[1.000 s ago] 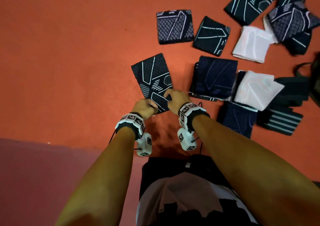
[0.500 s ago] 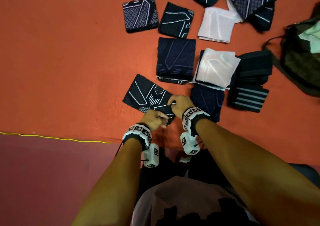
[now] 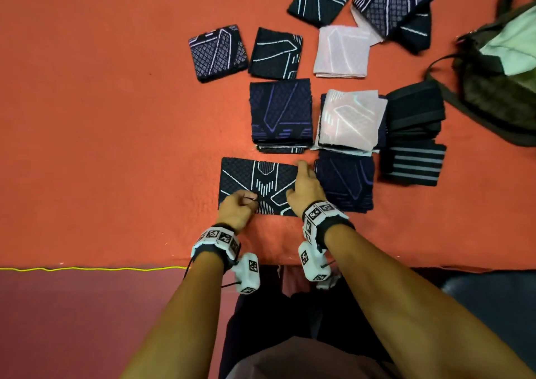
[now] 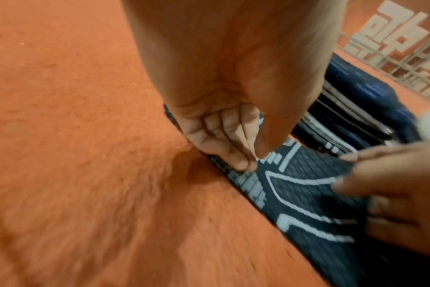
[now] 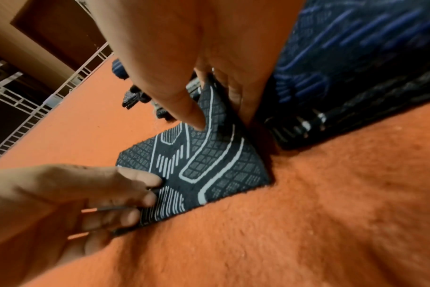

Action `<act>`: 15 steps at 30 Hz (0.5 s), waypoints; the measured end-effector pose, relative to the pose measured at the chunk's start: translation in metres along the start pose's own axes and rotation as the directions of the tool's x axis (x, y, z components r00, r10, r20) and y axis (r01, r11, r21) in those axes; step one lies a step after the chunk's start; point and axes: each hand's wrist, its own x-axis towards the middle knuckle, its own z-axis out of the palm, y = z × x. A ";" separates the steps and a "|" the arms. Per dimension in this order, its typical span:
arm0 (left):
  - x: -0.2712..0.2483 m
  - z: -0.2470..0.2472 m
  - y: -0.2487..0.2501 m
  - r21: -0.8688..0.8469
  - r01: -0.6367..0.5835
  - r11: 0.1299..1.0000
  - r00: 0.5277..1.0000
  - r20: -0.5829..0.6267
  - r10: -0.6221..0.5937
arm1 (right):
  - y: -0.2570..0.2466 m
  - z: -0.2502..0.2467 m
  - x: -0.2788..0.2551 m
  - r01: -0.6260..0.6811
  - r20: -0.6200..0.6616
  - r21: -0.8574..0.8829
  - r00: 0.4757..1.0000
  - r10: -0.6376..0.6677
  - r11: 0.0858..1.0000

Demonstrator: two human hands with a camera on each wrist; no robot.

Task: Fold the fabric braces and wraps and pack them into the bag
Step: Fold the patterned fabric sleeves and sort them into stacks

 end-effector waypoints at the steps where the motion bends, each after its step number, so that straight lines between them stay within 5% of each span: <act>1: 0.004 -0.007 -0.002 0.010 -0.017 1.000 0.999 -0.038 0.017 | 0.000 0.007 0.000 0.014 -0.040 0.001 0.999 -0.014 1.000; 7: 0.026 -0.022 -0.008 0.052 -0.077 0.996 0.972 -0.219 0.087 | -0.017 0.036 -0.004 0.281 -0.339 -0.184 0.881 -0.329 0.942; 11: 0.018 -0.020 -0.009 0.186 -0.010 0.983 0.928 -0.365 0.078 | -0.032 0.042 0.005 0.343 -0.158 -0.142 0.918 -0.363 0.929; 15: 0.026 -0.029 -0.020 0.011 -0.065 0.998 0.948 -0.312 0.065 | -0.035 0.055 0.009 0.080 0.086 0.153 0.992 -0.094 0.985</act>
